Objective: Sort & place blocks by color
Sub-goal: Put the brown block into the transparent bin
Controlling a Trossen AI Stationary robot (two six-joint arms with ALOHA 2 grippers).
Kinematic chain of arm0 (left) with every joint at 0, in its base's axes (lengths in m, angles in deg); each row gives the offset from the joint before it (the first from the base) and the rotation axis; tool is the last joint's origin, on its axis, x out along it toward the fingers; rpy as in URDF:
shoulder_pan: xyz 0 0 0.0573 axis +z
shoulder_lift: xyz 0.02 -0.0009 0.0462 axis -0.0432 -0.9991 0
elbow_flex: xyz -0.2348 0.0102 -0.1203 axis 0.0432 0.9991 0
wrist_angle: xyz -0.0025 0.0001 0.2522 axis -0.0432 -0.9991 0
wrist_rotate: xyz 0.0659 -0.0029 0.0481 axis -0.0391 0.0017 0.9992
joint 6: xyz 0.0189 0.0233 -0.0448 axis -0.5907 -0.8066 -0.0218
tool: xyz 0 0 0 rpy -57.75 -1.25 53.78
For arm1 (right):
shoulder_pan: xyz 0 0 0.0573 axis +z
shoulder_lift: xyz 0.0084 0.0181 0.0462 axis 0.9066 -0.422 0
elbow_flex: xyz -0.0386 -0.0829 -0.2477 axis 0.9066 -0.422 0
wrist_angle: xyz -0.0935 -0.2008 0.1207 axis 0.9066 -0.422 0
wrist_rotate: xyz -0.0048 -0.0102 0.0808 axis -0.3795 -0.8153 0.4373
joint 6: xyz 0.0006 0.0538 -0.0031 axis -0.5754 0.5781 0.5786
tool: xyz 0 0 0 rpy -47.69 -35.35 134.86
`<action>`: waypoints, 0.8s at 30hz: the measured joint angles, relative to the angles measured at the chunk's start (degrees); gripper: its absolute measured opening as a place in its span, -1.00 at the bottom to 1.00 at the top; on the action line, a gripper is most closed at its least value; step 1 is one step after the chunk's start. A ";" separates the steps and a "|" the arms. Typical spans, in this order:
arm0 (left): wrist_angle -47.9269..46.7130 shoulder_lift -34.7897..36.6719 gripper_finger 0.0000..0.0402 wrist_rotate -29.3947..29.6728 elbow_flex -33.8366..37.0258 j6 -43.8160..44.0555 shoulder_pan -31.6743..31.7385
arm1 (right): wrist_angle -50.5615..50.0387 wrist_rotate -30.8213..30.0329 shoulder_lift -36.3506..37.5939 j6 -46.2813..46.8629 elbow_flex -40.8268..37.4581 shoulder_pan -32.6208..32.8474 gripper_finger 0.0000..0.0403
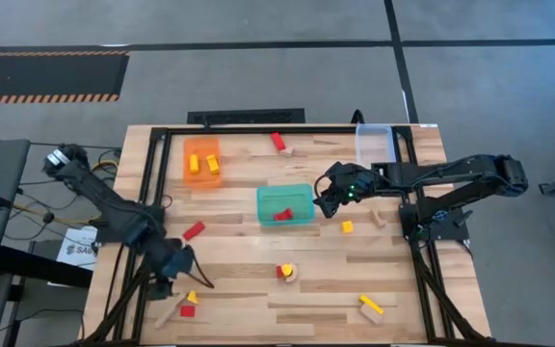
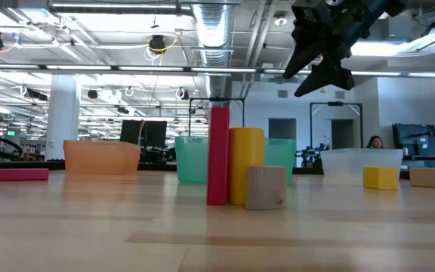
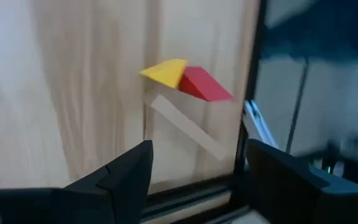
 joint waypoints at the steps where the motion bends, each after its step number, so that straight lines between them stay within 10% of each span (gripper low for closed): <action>1: 0.51 -0.04 0.22 1.97 0.02 4.05 -1.37 | -0.02 0.00 0.00 -0.40 0.00 0.00 0.21; 24: 12.74 -19.02 0.22 13.54 0.00 26.52 -21.82 | -0.11 0.16 0.00 -3.51 -0.02 0.00 0.21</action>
